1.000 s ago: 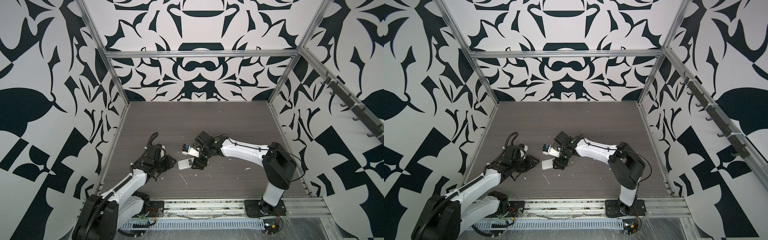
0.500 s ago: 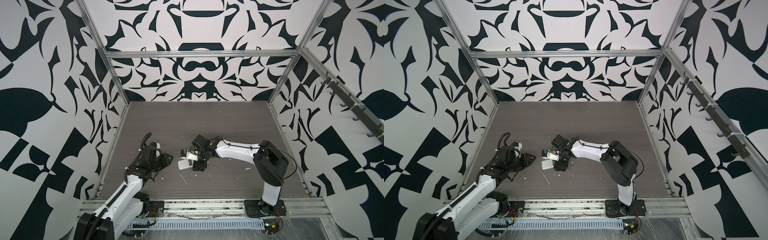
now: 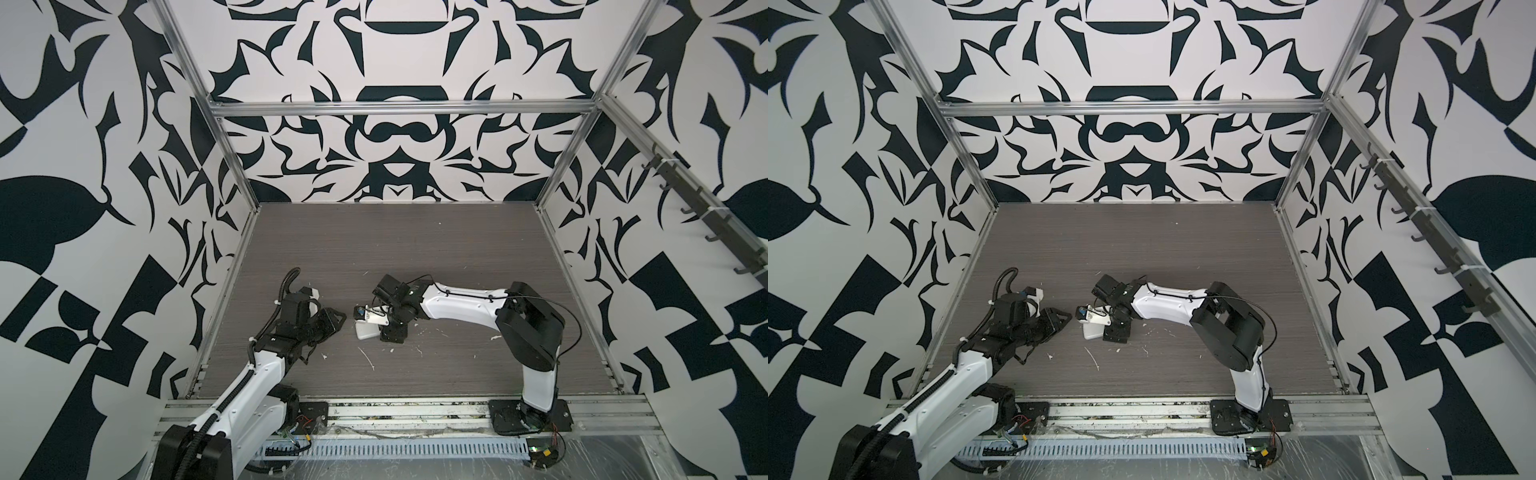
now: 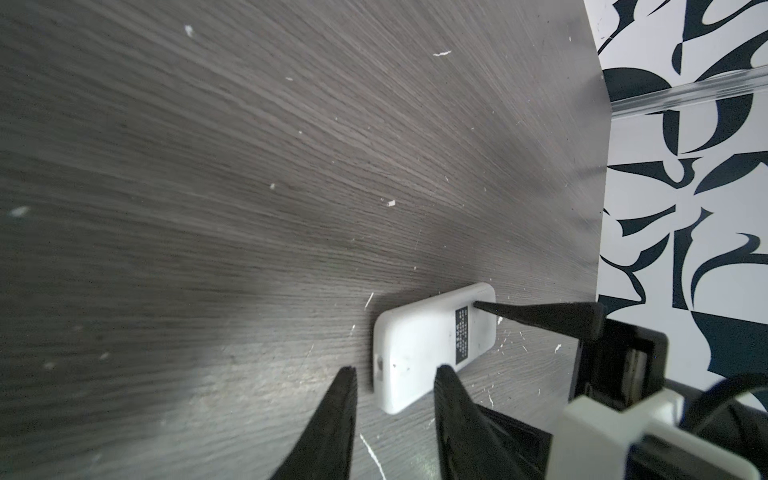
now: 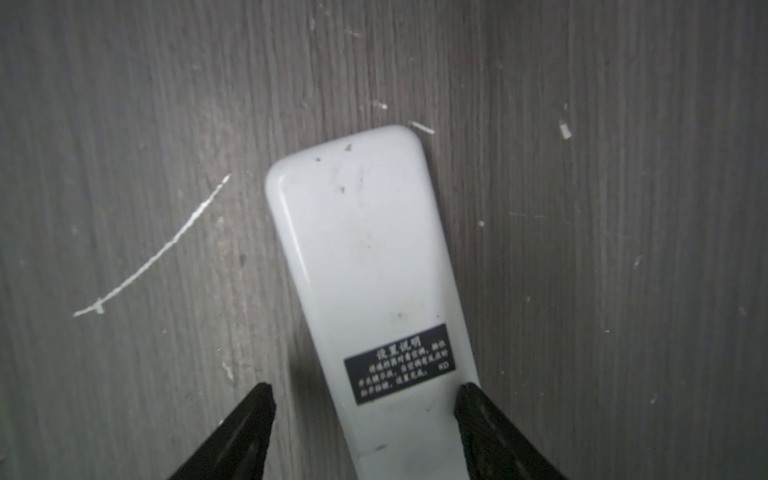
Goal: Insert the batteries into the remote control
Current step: 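Grasp the white remote's end with the right gripper, then lift and rotate the remote with the right gripper to turn its red face up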
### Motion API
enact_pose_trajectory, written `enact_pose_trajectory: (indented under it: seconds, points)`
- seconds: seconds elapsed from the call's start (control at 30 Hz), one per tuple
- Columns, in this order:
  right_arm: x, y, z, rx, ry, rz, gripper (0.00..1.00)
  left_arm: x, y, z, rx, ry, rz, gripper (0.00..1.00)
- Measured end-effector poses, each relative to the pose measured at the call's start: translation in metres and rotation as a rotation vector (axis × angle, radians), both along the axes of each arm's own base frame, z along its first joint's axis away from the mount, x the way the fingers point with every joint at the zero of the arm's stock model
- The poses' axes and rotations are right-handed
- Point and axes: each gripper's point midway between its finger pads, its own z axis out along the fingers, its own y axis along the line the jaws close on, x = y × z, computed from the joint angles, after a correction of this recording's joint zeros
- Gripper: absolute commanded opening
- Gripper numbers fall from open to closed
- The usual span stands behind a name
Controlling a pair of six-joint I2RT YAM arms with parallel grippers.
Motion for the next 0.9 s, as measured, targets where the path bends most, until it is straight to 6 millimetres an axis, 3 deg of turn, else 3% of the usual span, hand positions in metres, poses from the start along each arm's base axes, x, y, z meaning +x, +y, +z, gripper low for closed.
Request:
enact_pose_trajectory:
  seconds: [0.9]
  points:
    - [0.014,0.0,-0.008,-0.091,-0.13,0.026,0.65,0.008,0.012,0.005,-0.055,-0.002,0.055,0.29]
